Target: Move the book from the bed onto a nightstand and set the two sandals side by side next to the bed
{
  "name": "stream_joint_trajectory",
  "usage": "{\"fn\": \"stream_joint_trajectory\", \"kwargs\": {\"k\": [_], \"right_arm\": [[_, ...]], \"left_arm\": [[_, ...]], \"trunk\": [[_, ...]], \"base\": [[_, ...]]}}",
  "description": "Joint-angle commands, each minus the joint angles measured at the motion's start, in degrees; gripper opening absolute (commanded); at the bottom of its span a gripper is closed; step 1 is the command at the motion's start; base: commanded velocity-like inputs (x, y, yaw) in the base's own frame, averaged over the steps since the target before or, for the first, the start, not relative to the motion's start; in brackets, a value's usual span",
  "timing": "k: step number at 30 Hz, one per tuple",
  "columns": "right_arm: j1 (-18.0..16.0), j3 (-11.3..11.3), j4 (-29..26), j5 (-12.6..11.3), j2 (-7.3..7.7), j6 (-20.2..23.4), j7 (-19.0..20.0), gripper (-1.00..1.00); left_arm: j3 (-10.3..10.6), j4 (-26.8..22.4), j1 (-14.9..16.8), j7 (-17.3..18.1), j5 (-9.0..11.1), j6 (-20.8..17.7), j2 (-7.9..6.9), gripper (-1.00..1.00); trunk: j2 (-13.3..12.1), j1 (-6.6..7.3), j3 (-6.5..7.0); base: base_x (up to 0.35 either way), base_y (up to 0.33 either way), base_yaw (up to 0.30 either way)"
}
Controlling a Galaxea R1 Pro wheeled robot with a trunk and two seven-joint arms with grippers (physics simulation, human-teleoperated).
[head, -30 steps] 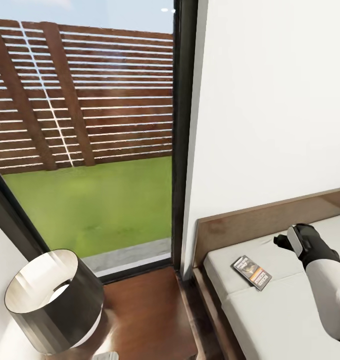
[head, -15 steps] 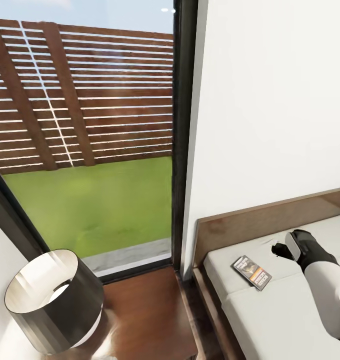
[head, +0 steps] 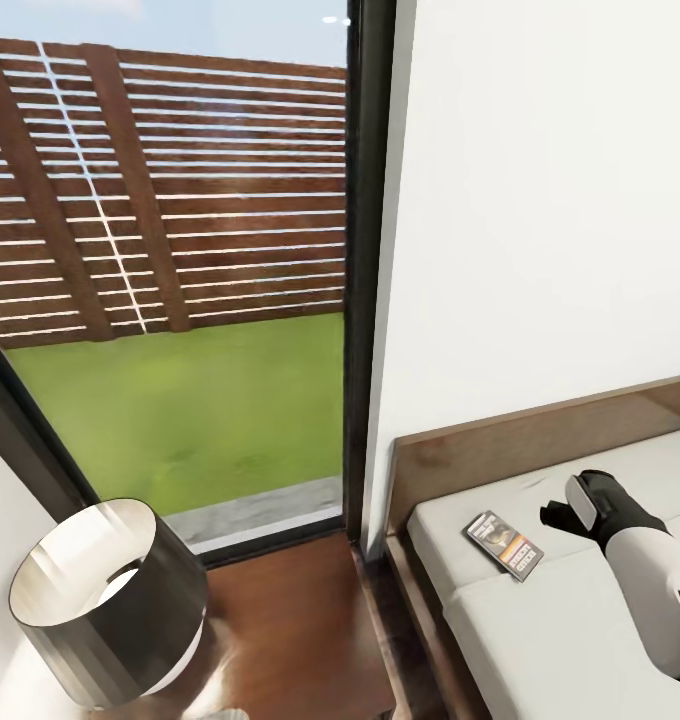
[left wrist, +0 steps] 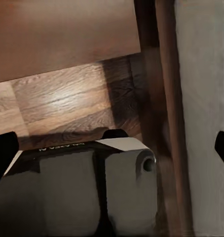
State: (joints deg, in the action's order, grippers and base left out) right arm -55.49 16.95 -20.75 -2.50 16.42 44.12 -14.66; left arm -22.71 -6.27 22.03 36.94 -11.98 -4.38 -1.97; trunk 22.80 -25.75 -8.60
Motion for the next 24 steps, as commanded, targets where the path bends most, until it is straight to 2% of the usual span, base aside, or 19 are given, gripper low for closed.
{"fn": "stream_joint_trajectory", "kwargs": {"k": [1,3,4,5,6,8,9,11,12,14,19,20,22,23,24], "right_arm": [[-0.05,0.21,-0.07,-0.18,-0.01,0.17,-0.3,1.0],[-0.05,0.24,-0.13,-0.1,-0.01,0.17,-0.29,1.0],[-0.05,0.24,-0.16,-0.09,-0.01,0.17,-0.28,1.0],[-0.05,0.23,-0.2,-0.07,-0.01,0.18,-0.25,1.0],[-0.05,0.23,-0.22,-0.06,-0.01,0.18,-0.23,1.0],[-0.05,0.21,-0.24,-0.06,0.0,0.14,-0.21,1.0],[-0.05,0.2,-0.24,-0.06,-0.01,0.13,-0.19,1.0],[-0.05,0.2,-0.25,-0.05,0.0,0.05,-0.14,1.0],[-0.05,0.19,-0.25,-0.05,0.0,0.02,-0.13,1.0],[-0.05,0.19,-0.25,-0.05,0.01,-0.08,-0.11,1.0],[-0.05,0.19,-0.3,-0.05,-0.02,-0.19,-0.1,1.0],[-0.05,0.19,-0.33,-0.05,-0.03,-0.19,-0.1,1.0],[-0.05,0.19,-0.45,-0.05,-0.04,-0.18,-0.1,1.0],[-0.04,0.2,-0.52,-0.05,-0.01,-0.18,-0.1,1.0],[-0.04,0.2,-0.52,-0.05,0.0,-0.18,-0.1,1.0]], "left_arm": [[0.04,-0.64,0.03,7.83,-0.41,-0.46,-0.15,1.0],[0.7,-2.93,0.03,17.49,-0.41,-0.54,-0.22,1.0],[0.87,-3.81,0.03,19.52,-0.41,-0.57,-0.19,1.0],[1.34,-6.85,0.03,24.39,-0.42,-0.83,0.01,1.0],[1.7,-8.94,0.03,26.65,-0.38,-1.14,0.28,1.0],[2.16,-13.29,0.06,29.49,-0.35,-3.53,1.9,1.0],[2.22,-14.35,0.07,29.92,-0.36,-4.44,2.37,1.0],[2.54,-19.07,0.1,30.92,-0.4,-9.02,4.72,1.0],[2.71,-20.34,0.1,31.06,-0.4,-10.19,5.29,1.0],[3.92,-25.24,0.11,31.4,-0.37,-14.15,6.91,1.0],[8.66,-33.32,0.13,31.71,-0.15,-19.73,8.4,1.0],[9.02,-34.1,0.15,31.73,-0.13,-20.36,8.62,1.0],[10.09,-38.77,0.18,31.77,-0.09,-24.21,9.79,1.0],[10.84,-42.95,0.2,31.82,0.01,-27.88,10.26,1.0],[11.21,-43.95,0.2,31.85,0.05,-28.78,10.32,1.0]], "trunk": [[0.12,-0.03,-0.12],[0.12,-0.03,-0.12],[0.12,-0.03,-0.12],[0.12,-0.03,-0.12],[0.12,-0.03,-0.12],[0.12,-0.03,-0.12],[0.12,-0.03,-0.12],[0.12,-0.03,-0.12],[0.12,-0.03,-0.12],[0.12,-0.03,-0.12],[0.12,-0.03,-0.12],[0.12,-0.03,-0.12],[0.12,-0.03,-0.12],[0.12,-0.03,-0.12],[0.12,-0.03,-0.12]], "base": [[0.0,0.0,0.0],[0.0,0.0,0.0],[0.0,0.0,0.0],[0.0,0.0,0.0],[0.0,0.0,0.0],[0.0,0.0,0.0],[0.0,0.0,0.0],[0.0,0.0,0.0],[0.0,0.0,0.0],[0.0,0.0,0.0],[0.0,0.0,0.0],[0.0,0.0,0.0],[0.0,0.0,0.0],[0.0,0.0,0.0],[0.0,0.0,0.0]]}}
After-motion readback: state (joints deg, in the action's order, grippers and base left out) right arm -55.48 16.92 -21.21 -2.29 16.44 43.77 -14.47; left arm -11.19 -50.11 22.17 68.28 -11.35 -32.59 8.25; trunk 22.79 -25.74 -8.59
